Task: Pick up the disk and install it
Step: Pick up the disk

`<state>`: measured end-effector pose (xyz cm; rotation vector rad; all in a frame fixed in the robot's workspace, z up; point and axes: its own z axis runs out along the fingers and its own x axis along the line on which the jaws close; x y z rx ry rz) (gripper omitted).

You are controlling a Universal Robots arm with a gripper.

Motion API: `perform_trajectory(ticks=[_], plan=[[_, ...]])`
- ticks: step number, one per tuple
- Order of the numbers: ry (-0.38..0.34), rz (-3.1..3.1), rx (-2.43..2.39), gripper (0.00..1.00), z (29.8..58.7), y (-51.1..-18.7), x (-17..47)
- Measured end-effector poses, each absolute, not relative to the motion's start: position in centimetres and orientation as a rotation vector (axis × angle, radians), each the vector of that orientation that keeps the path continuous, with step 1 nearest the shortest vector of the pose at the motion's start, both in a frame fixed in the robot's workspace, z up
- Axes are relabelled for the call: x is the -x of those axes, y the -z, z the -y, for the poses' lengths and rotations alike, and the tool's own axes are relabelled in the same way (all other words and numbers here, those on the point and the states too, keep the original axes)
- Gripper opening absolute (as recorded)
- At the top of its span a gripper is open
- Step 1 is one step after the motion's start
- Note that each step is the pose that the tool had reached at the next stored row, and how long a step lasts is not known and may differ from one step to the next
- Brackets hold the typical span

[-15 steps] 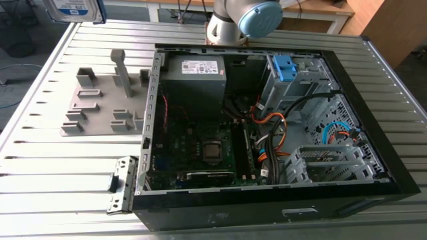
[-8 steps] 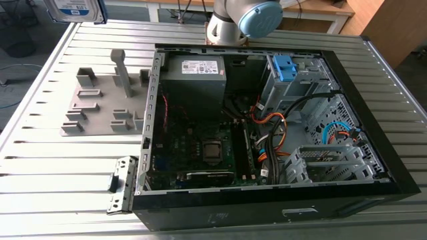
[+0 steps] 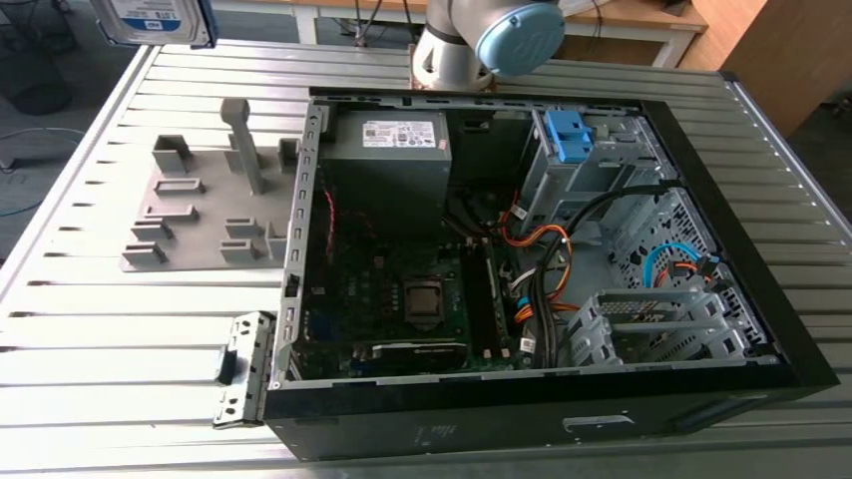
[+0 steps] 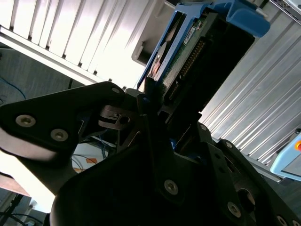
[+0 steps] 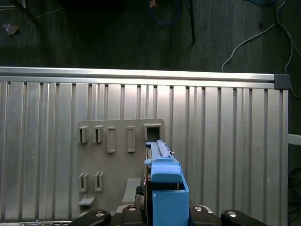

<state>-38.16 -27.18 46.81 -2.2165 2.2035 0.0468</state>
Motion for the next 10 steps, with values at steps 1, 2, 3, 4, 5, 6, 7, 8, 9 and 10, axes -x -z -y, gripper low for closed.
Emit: perform_trajectory(ticks=[1, 2, 3, 4, 5, 6, 7, 8, 9, 10], plan=[[-0.047, -2.204, 2.216, 0.36, 27.19, -46.81, 38.13], [-0.047, -2.203, 2.216, 0.36, 27.20, -46.81, 38.05], [-0.047, -2.204, 2.216, 0.36, 27.20, -46.81, 38.02], [-0.047, -2.203, 2.216, 0.36, 27.21, -46.81, 37.95], [-0.047, -2.204, 2.216, 0.36, 27.21, -46.81, 37.92], [-0.047, -2.204, 2.216, 0.36, 27.22, -46.81, 37.88], [-0.047, -2.204, 2.216, 0.36, 27.22, -46.81, 37.85], [-0.047, -2.204, 2.216, 0.36, 27.22, -46.81, 37.82], [-0.047, -2.203, 2.216, 0.36, 27.23, -46.81, 37.79], [-0.047, -2.204, 2.216, 0.36, 27.23, -46.81, 37.76]])
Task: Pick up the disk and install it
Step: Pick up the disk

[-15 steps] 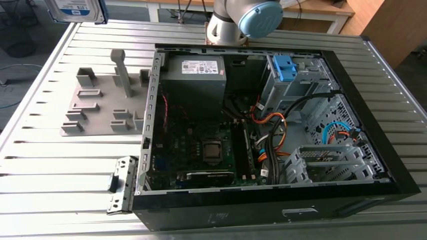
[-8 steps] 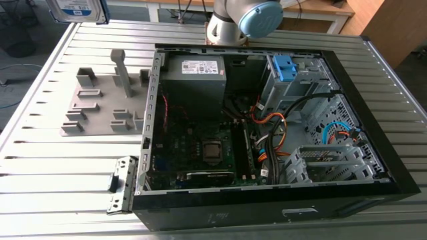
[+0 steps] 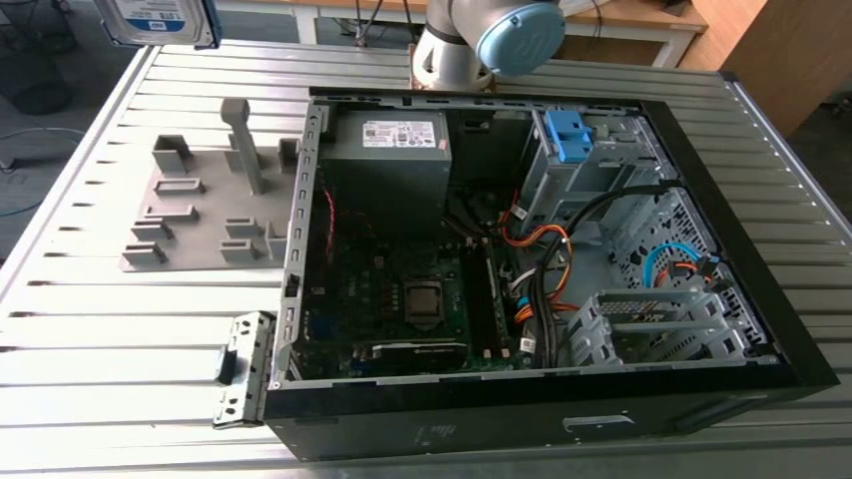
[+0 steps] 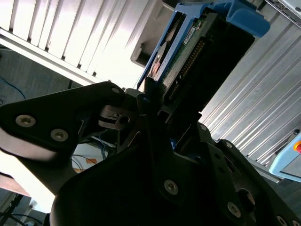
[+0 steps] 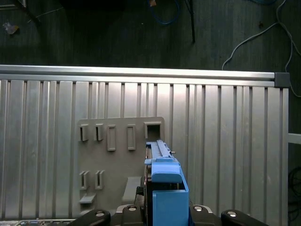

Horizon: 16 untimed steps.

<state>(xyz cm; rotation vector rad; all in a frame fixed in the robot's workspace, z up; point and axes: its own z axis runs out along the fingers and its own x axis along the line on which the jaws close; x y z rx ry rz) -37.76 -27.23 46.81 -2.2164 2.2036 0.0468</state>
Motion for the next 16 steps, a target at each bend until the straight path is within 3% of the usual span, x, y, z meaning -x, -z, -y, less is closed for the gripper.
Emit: perform_trajectory(ticks=[16], plan=[[-0.047, -2.203, 2.216, 0.36, 27.25, -46.81, 37.35]])
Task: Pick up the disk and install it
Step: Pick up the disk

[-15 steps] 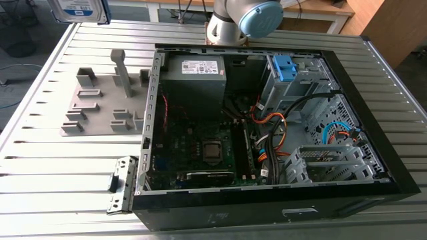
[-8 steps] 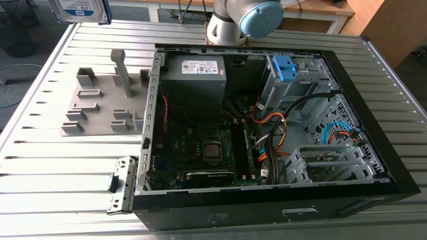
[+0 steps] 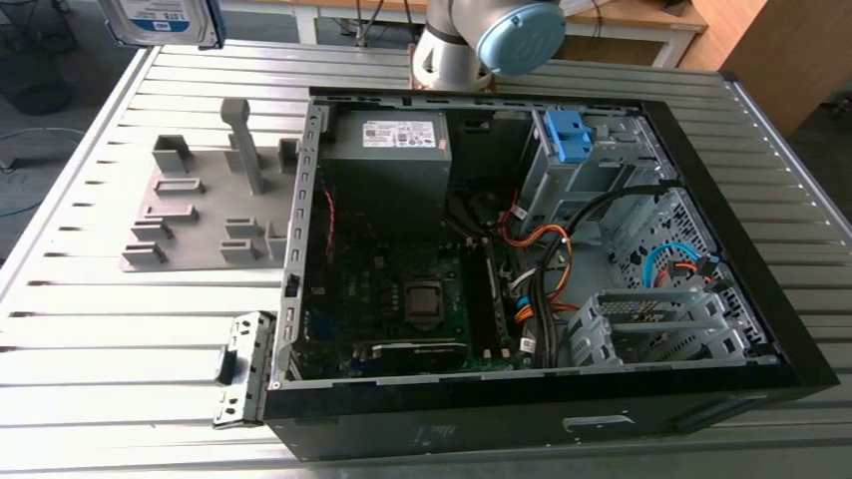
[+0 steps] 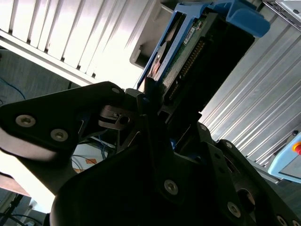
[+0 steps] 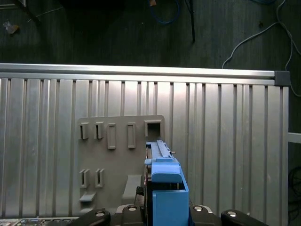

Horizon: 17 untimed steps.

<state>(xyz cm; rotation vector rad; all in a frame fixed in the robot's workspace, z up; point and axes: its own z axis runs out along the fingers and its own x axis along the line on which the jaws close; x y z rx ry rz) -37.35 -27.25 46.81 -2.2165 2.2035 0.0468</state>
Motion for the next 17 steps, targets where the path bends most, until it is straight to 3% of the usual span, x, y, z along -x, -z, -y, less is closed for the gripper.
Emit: perform_trajectory(ticks=[17], plan=[[-0.047, -2.204, 2.216, 0.36, 27.42, -46.81, 36.97]])
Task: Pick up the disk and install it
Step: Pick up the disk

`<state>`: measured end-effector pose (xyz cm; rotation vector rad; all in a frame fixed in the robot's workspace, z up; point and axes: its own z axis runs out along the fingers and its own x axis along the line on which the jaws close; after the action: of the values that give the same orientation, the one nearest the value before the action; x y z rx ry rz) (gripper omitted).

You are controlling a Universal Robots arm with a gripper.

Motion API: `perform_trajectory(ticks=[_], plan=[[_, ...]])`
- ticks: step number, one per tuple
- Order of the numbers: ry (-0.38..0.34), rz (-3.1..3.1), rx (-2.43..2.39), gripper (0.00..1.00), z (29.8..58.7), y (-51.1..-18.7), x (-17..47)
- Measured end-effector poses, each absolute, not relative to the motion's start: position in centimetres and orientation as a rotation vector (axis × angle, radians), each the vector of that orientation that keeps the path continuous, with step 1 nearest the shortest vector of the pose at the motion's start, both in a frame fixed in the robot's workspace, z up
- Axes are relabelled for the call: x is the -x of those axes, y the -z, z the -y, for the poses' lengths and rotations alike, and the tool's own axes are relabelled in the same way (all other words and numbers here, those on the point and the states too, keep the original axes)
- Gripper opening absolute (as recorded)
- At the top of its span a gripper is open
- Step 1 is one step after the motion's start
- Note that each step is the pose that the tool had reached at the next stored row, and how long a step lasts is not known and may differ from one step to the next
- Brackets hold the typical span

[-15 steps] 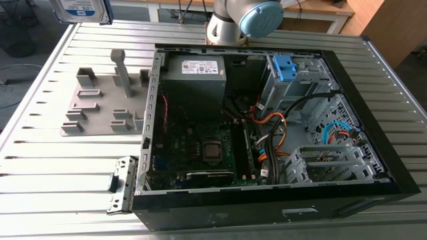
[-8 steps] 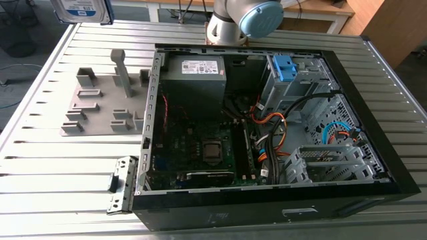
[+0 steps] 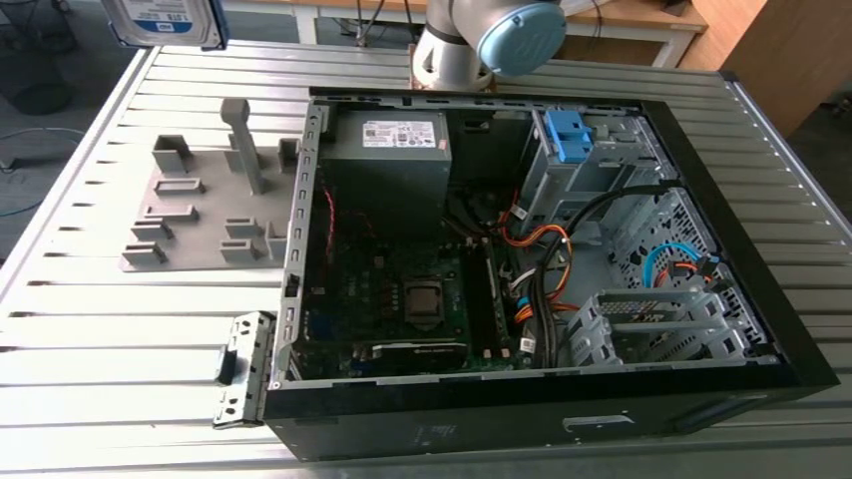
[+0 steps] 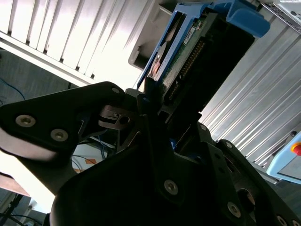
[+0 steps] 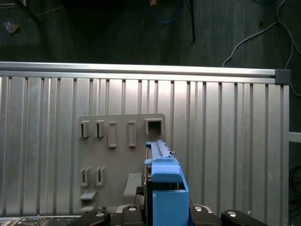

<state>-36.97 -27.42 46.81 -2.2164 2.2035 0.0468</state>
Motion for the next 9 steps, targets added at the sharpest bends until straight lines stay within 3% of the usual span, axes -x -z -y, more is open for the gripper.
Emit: perform_trajectory(ticks=[9], plan=[[-0.047, -2.204, 2.216, 0.36, 27.54, -46.81, 36.85]])
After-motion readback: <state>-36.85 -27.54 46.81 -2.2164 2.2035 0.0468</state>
